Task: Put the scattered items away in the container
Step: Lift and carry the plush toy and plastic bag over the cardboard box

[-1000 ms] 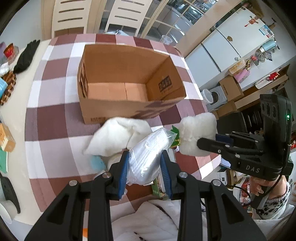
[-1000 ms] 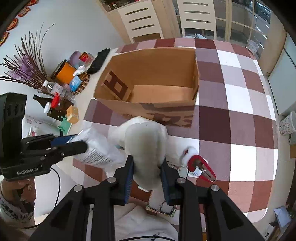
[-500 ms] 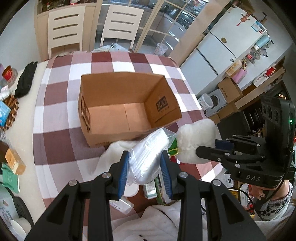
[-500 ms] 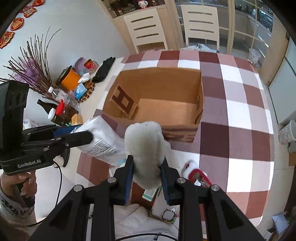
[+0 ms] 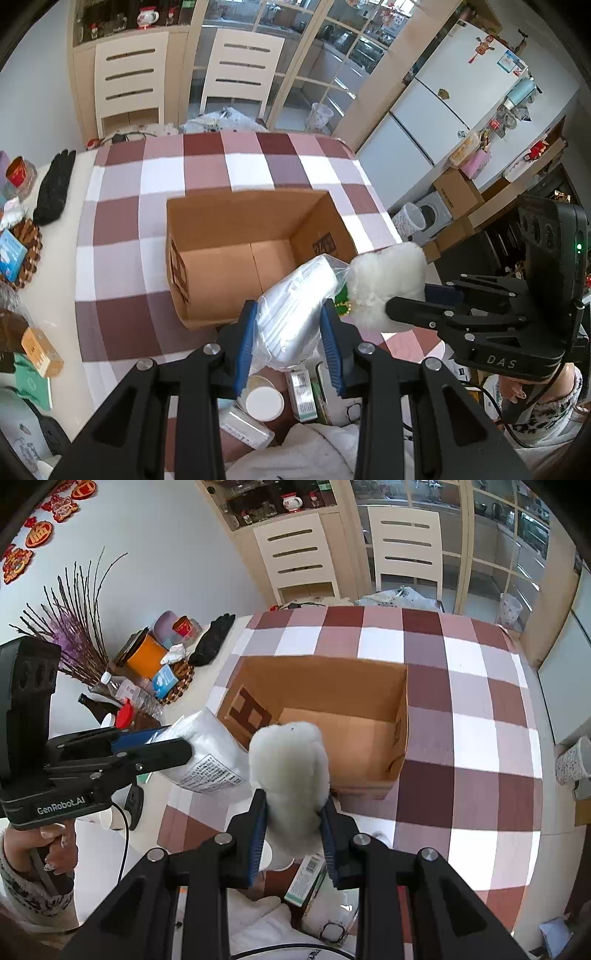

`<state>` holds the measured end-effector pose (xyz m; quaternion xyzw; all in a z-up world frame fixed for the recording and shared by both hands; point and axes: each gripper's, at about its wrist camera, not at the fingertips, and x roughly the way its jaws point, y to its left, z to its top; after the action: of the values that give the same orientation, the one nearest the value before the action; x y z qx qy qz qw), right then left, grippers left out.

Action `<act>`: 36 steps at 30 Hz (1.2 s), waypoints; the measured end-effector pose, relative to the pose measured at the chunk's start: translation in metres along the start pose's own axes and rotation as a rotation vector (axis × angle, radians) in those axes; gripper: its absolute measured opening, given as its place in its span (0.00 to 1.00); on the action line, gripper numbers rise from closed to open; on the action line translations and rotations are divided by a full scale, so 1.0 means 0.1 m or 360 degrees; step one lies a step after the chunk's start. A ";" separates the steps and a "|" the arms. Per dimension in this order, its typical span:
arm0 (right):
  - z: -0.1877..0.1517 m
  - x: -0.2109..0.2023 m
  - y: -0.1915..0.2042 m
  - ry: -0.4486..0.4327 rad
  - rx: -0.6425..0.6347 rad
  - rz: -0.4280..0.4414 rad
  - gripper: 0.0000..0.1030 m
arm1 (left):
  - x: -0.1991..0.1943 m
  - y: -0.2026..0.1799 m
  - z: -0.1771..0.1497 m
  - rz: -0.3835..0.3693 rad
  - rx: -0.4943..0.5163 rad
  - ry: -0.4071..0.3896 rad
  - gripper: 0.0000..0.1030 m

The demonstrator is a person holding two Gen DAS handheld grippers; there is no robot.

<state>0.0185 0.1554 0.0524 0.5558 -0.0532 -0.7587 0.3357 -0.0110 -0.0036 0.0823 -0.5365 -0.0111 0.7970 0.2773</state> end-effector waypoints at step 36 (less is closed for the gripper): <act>0.63 0.54 -0.43 0.0063 0.0192 -0.0042 0.27 | 0.57 0.22 0.66 0.0224 -0.0001 0.0051 0.33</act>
<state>-0.0645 0.1394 0.0135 0.5906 -0.0849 -0.7473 0.2924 -0.0932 0.0224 0.0548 -0.5487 0.0310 0.8058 0.2205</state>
